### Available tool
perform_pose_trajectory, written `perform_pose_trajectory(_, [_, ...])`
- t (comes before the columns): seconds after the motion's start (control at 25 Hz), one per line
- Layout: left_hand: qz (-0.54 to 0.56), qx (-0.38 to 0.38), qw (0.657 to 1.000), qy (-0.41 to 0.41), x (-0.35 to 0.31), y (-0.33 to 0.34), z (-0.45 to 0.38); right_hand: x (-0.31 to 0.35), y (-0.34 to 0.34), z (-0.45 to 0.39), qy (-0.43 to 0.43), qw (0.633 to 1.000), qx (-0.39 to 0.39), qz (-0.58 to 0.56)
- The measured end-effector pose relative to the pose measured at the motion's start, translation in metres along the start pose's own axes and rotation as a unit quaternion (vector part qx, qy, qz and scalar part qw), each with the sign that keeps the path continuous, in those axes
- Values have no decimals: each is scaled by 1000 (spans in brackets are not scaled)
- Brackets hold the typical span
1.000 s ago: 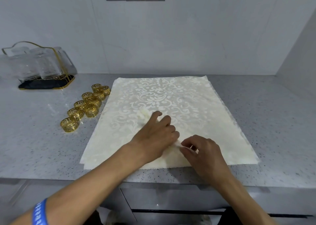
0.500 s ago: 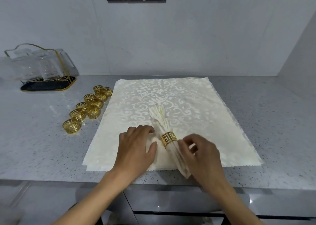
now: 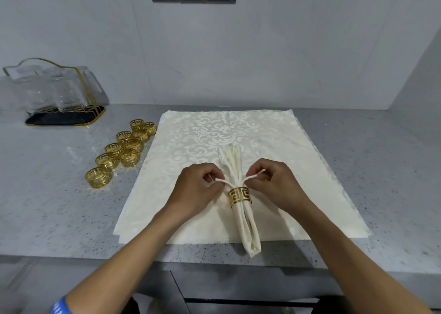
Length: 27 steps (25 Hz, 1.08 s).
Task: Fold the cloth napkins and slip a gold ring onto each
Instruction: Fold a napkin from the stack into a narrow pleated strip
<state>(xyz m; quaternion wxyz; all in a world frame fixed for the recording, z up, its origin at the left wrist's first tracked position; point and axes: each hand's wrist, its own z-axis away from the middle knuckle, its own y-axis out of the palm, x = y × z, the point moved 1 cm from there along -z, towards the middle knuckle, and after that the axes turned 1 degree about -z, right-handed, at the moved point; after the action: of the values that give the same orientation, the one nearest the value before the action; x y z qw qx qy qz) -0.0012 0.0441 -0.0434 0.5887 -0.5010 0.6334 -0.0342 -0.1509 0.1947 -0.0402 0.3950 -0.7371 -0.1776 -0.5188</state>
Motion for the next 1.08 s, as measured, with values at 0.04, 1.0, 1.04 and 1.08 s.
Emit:
perform_pose_trajectory(0.04, [-14, 0, 1000, -6, 3, -1, 4, -6, -2, 5, -8, 999, -26, 27])
perform_pose_trajectory(1.0, [-232, 44, 959, 155, -25, -6, -57, 26, -13, -36, -88, 918, -35, 385])
perform_pose_trajectory(1.04, [-229, 30, 960, 160, -22, -11, -56, 26, -16, -33, -97, 907, -50, 406])
perform_pose_trajectory(1.08, [-217, 16, 962, 162, -16, -18, -53, 22, -22, -28, -98, 903, -66, 414])
